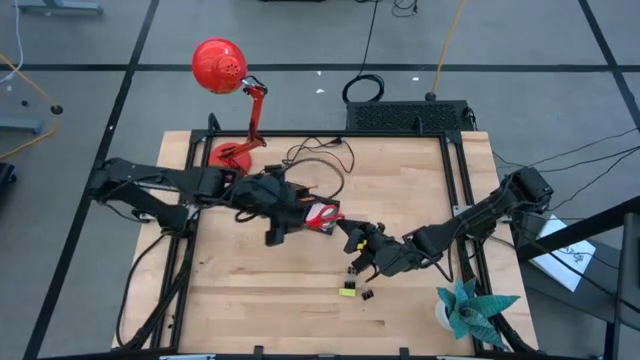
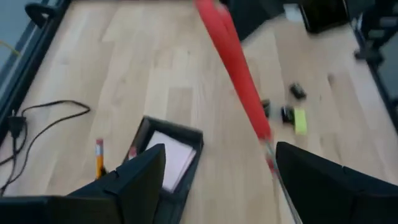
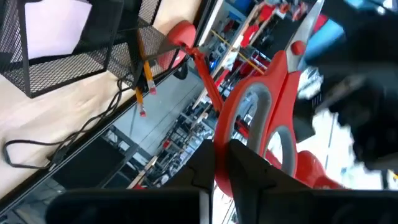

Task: Pick and place office supplies into organizer
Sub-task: Put the orange scissors into the desk organizer

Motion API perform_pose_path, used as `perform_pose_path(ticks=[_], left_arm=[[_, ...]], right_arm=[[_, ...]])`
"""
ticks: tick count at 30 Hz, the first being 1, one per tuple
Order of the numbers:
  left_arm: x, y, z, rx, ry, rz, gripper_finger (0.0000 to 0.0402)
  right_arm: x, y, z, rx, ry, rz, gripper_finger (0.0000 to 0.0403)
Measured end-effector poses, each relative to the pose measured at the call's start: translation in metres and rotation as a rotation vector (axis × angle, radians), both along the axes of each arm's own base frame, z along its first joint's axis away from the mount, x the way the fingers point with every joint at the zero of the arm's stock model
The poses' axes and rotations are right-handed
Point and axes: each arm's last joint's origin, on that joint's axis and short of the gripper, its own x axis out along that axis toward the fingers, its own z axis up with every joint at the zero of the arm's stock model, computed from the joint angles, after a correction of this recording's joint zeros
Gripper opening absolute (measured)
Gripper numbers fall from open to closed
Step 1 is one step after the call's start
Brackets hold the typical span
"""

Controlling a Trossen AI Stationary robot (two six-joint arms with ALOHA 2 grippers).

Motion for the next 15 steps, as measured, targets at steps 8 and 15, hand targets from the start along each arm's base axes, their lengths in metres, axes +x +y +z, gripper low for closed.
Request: perform_pose_path(ticks=[8, 15], left_arm=[[0.011, 0.024, 0.001, -0.190, 0.014, 0.055, 0.0292], [0.010, 0.027, 0.001, -0.269, 0.024, 0.040, 0.0291]], right_arm=[[0.004, -0.003, -0.004, -0.017, 0.039, 0.038, 0.0018], [0.004, -0.003, -0.005, -0.056, 0.069, 0.053, 0.0018]])
